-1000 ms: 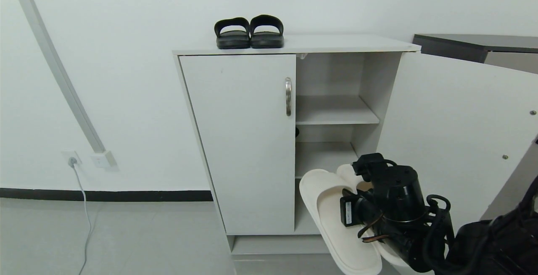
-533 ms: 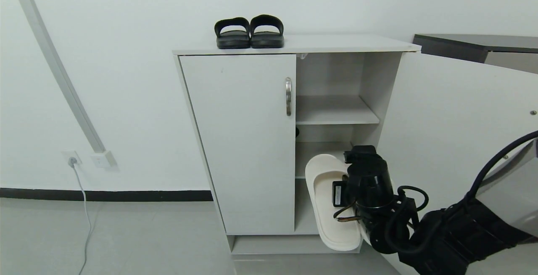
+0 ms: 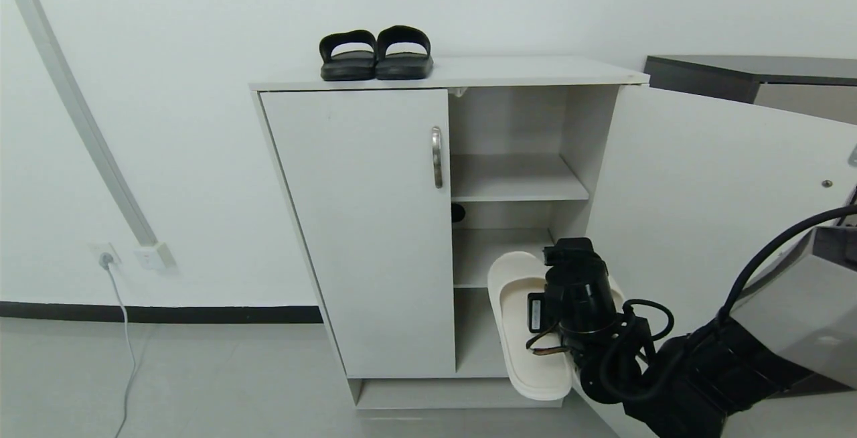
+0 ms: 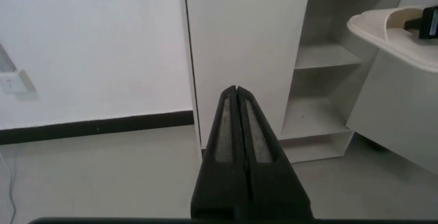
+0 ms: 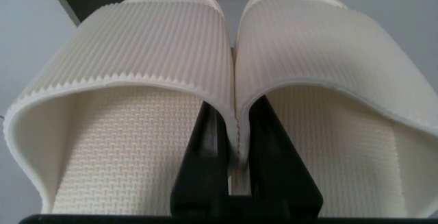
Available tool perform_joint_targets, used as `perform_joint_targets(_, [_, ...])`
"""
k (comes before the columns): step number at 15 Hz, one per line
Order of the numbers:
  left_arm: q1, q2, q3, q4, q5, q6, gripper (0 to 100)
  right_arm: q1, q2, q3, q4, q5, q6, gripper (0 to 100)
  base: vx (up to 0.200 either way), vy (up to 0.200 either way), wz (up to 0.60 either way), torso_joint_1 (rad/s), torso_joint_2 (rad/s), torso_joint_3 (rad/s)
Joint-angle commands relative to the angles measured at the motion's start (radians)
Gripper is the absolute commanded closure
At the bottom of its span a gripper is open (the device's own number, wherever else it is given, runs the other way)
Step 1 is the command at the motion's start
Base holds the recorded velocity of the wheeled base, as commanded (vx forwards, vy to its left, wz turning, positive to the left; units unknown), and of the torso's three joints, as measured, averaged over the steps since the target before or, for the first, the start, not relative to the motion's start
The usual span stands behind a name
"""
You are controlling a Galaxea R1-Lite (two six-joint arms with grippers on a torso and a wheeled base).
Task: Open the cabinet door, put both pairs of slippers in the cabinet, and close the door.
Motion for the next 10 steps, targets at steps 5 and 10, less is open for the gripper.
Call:
perform_joint_targets(5, [0.0,0.003,0.0,0.0,0.0,0.0,100,0.003,0.062,-0.006,-0.055,0.01,0.0,100,0.0,0.0,0.0,0.0,0.0,0.0])
perform_joint_targets(10, [0.0,0.003,0.0,0.0,0.0,0.0,100,0.003,0.071,-0.006,-0.072,0.013,0.0,100,0.0,0.0,0.0,0.0,0.0,0.0])
